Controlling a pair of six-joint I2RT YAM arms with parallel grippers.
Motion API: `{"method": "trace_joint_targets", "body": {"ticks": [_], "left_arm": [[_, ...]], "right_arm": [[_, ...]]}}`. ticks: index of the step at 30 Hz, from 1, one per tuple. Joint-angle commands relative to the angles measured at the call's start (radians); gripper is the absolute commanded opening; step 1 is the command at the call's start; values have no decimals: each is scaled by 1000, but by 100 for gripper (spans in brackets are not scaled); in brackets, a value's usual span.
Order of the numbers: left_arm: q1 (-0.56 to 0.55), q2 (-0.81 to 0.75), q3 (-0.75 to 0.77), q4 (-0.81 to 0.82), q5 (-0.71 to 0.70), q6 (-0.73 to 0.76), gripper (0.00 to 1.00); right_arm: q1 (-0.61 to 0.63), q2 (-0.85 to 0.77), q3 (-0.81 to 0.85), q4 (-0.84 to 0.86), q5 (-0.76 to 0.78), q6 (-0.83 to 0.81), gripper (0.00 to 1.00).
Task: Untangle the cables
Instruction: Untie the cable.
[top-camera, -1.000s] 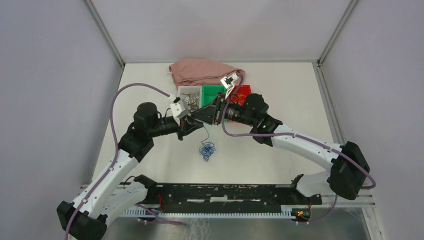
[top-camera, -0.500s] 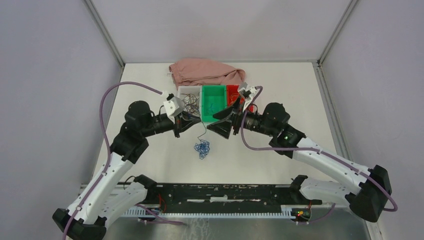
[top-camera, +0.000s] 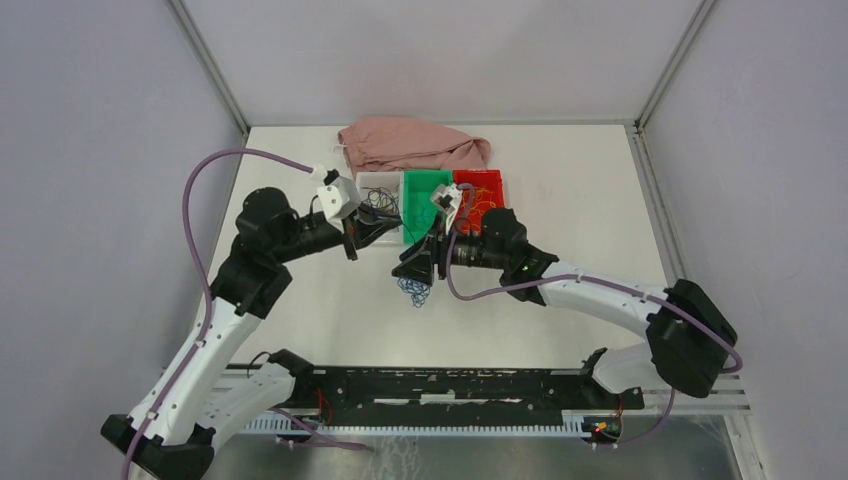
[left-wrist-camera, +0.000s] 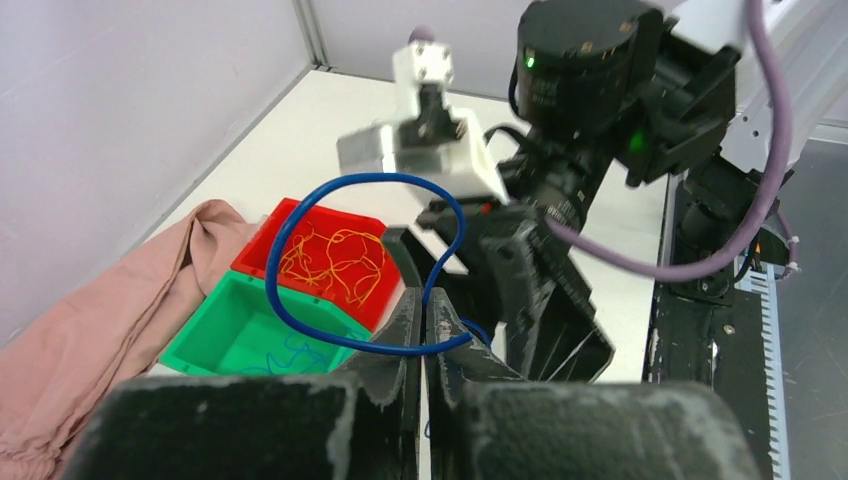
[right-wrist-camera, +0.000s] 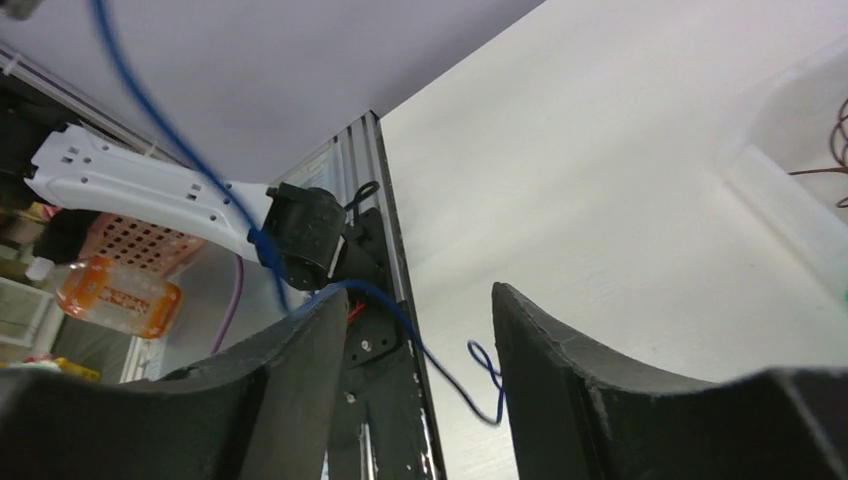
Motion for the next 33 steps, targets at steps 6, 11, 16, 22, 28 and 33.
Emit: {"method": "trace_joint_targets", "body": {"ticks": [6,11,16,22,28,33], "left_arm": [[-4,31,128,44,18,-8,3],[-4,63,217,50,26,-9,3],[-4,88,307,63,30,-13,3],[-5,125,439,70,23,-34,3],[-5,160,547,100,-8,-46,3],[-4,198,635,150,-51,-43,3]], "right_arm": [[20,228,7,453,26,250,42],[22,300,-49,545,71,288,36],[22,348,-86,530,119,267,34],[22,426,-125,579,143,276,34],[25,455,-153,578,167,261,38],[35,446,-165,482,205,184,42]]}}
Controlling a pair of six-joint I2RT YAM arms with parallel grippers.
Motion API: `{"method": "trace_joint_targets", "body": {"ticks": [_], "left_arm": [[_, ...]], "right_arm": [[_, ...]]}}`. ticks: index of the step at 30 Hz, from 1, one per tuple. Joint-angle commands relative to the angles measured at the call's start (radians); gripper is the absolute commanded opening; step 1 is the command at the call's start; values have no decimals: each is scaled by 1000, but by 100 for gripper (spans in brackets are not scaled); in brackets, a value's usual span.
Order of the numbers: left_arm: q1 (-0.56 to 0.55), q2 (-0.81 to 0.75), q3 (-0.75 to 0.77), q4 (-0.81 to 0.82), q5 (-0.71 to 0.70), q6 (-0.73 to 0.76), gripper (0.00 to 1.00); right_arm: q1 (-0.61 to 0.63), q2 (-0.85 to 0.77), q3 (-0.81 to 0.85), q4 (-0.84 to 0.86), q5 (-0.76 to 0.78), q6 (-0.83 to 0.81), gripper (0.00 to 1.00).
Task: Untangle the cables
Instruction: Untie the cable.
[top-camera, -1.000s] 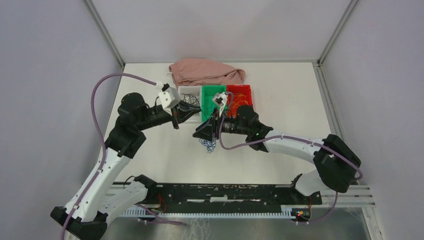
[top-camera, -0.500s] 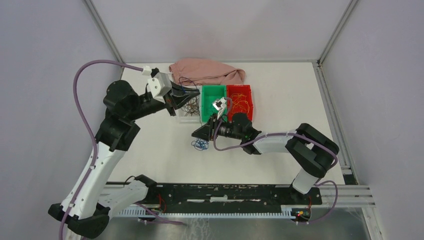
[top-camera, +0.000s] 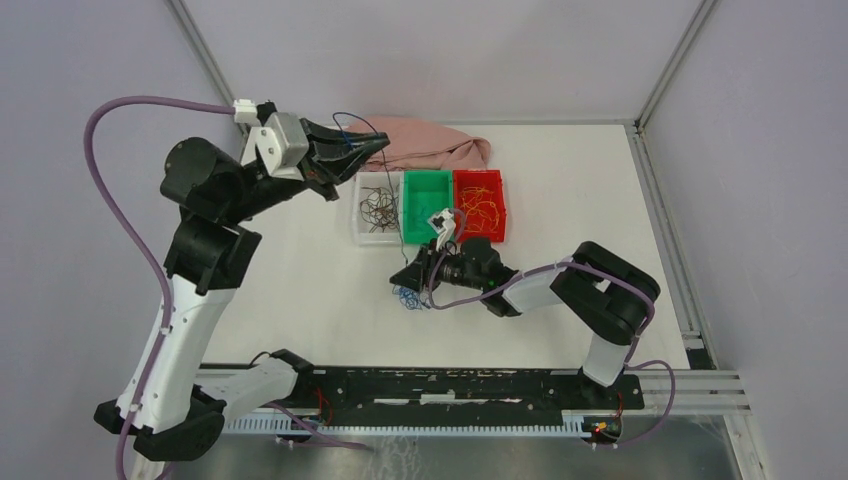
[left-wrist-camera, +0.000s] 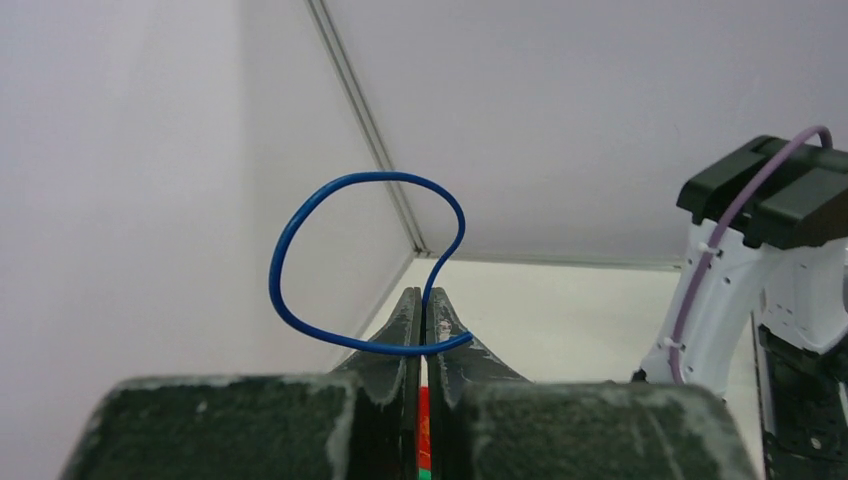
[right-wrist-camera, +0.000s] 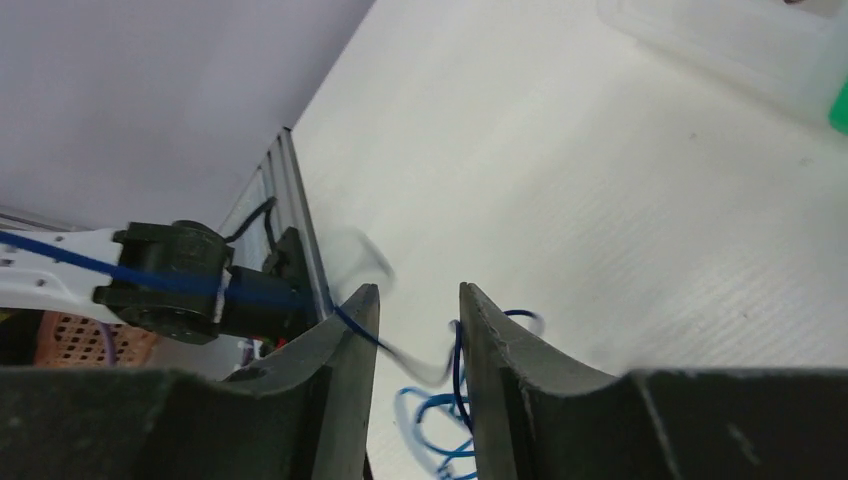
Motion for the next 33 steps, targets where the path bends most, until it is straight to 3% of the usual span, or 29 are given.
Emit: {"method": "trace_joint_targets", "body": {"ticks": [1,6,17,23,33], "left_arm": [[-4,17,121,150,-62,-38,3],[-4,59,213,213,-125,-32,3],[-4,127,367,253,-164,-21,3],[-5,96,285,230,-159,-10,3],[-4,11,43,202,-151,-37,3]], "right_arm": [[14,3,-20,-78,48,-80,43],[32,-10,-25,-191,107,-161,47],[49,-36,-58,-226,169,-206,50],[49,-238,-35,-347,196,-234,59],[49,-508,69,-560,181,-269,61]]}}
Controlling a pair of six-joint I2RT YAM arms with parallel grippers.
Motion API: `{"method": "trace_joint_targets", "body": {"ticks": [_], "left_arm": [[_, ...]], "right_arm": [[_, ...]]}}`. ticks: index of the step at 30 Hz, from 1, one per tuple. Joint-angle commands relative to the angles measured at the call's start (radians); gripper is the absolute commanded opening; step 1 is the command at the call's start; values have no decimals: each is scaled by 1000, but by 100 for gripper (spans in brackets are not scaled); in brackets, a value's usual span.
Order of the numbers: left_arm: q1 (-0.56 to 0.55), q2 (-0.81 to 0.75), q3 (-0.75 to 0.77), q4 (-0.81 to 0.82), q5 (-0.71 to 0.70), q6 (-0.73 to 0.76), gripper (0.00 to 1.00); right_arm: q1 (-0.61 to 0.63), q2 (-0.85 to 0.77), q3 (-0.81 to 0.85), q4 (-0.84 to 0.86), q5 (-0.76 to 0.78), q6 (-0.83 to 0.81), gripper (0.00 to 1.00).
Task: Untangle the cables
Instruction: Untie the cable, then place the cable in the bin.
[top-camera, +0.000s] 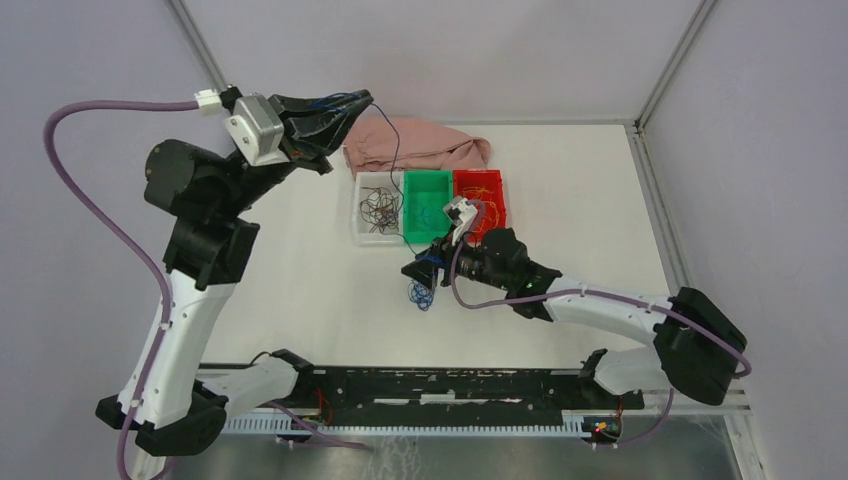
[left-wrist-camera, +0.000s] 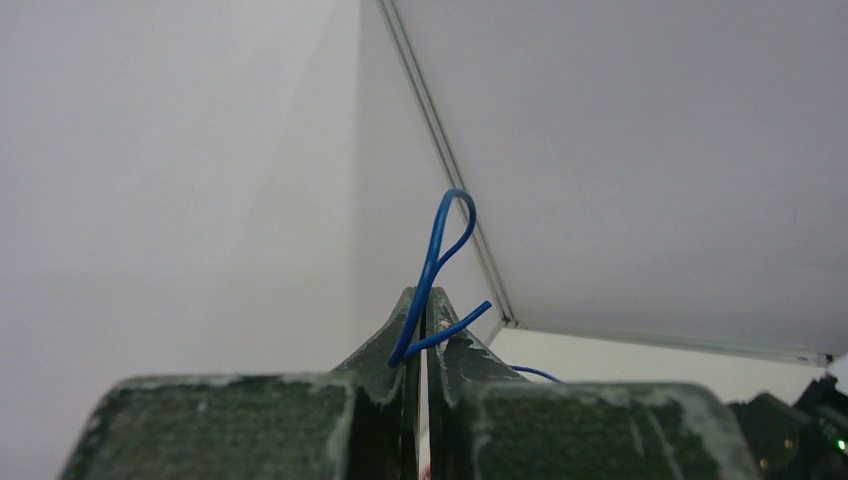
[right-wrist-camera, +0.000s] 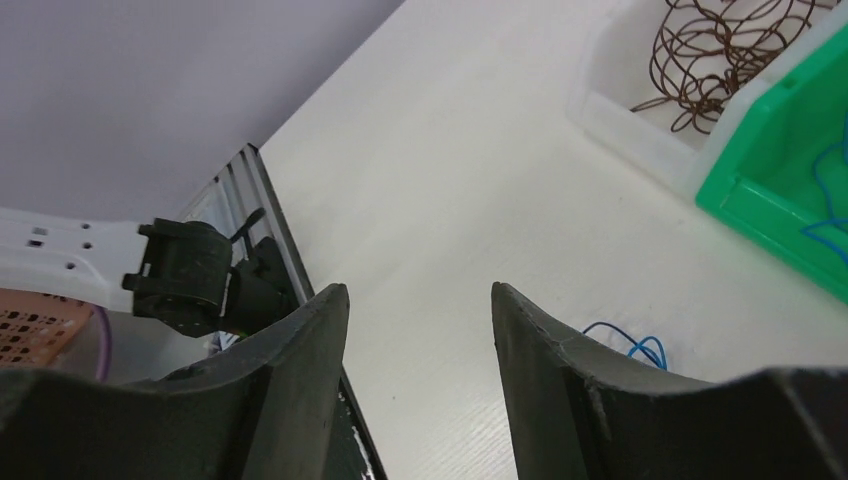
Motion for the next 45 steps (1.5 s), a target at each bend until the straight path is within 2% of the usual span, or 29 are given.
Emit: {"method": "trace_joint_targets", "body": {"ticks": [1,7,10,17,19,25,30,45], "left_arm": [[-4,-48,-97,-6,-6,-39,3],[-6,-83,-260,-22,-17,-50,3],[-6,-76,-287,-37,-28,-33,3],[-6,-52,-332,-27,-49,-4,3],[-5,-41,-339,-17,-44,-18,3],[-9,13,-319,-5,-35,-64,3],[-13,55,-317,13,-45,-47,3],[-10,221,-284,70,-139,126,3]], "right_arm": [[5,-109,59,-78,7,-27,61],[5,-164,66,-45,8,16,61],[5,-181,57,-52,29,16,61],[1,-241,47,-175,220,-64,61],[-10,-231,65,-214,268,-80,61],[-63,-187,95,-218,290,-92,58],[-82,-197,78,-202,286,-94,58],[-126,-254,3,-248,297,-97,59]]}}
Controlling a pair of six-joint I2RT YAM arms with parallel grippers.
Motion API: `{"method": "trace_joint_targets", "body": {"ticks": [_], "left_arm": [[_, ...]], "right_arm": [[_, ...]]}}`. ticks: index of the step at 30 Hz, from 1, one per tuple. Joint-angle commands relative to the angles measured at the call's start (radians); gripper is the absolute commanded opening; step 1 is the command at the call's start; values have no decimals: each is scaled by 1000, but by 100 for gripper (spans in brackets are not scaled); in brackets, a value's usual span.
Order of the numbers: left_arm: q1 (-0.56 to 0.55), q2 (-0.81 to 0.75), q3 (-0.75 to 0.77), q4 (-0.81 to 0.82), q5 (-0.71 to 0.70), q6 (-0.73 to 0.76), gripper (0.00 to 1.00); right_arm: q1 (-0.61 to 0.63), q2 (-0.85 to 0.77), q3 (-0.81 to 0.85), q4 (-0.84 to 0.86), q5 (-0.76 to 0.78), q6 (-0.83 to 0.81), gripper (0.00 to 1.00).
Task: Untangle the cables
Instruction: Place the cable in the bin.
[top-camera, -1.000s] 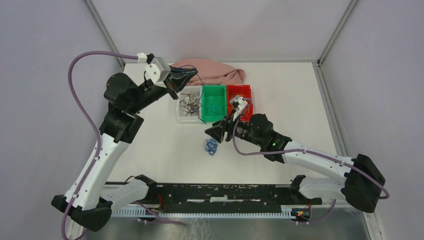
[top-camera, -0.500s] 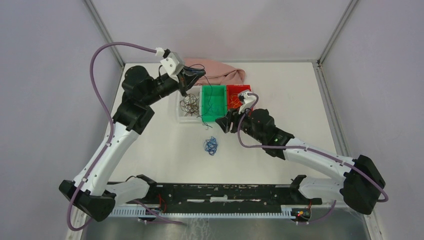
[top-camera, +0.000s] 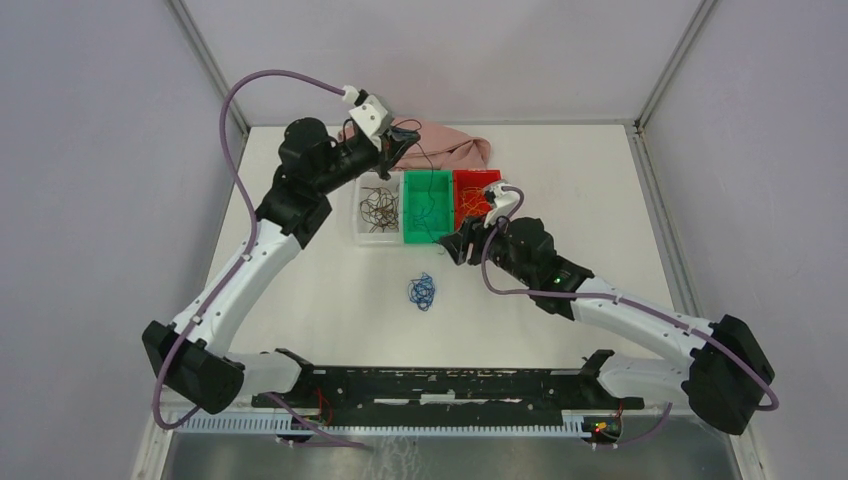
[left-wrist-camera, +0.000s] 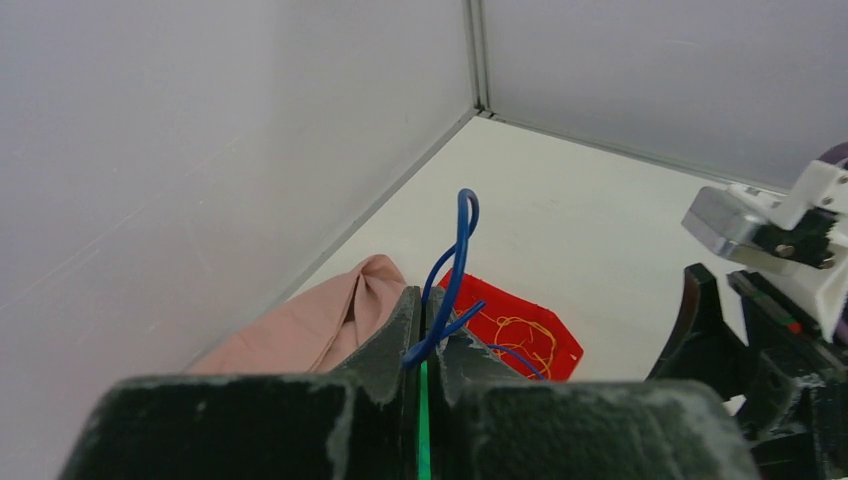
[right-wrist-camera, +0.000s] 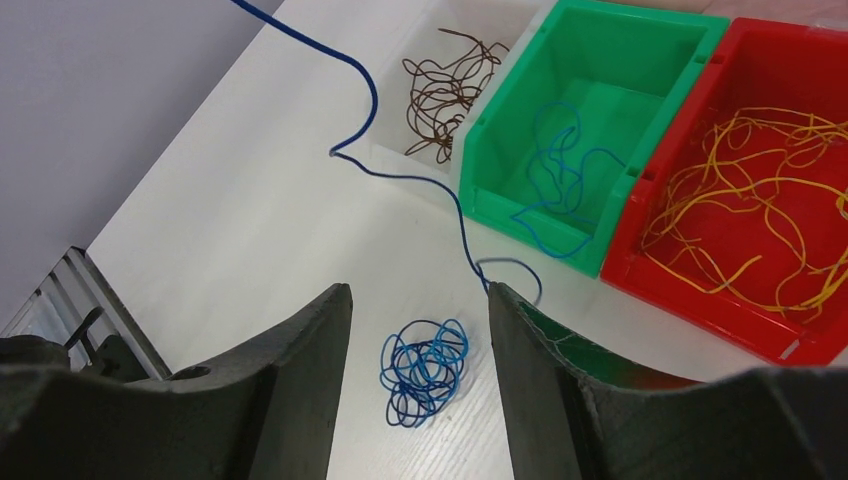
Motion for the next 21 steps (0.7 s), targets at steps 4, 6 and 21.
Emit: {"method": "trace_joint_targets", "body": {"ticks": [4,6,21], "left_arm": [[-2,102,97,69,-41,120,3],[-3,128,127,71,-39,118,3],[-2,252,208,92,-54,166,3]], "right_arm": [[-24,-96,-55,-18,48,-5,59],[-29,-121,-72,-27,60,-1,59],[-46,-173,-117,-44,73,12,57]]}}
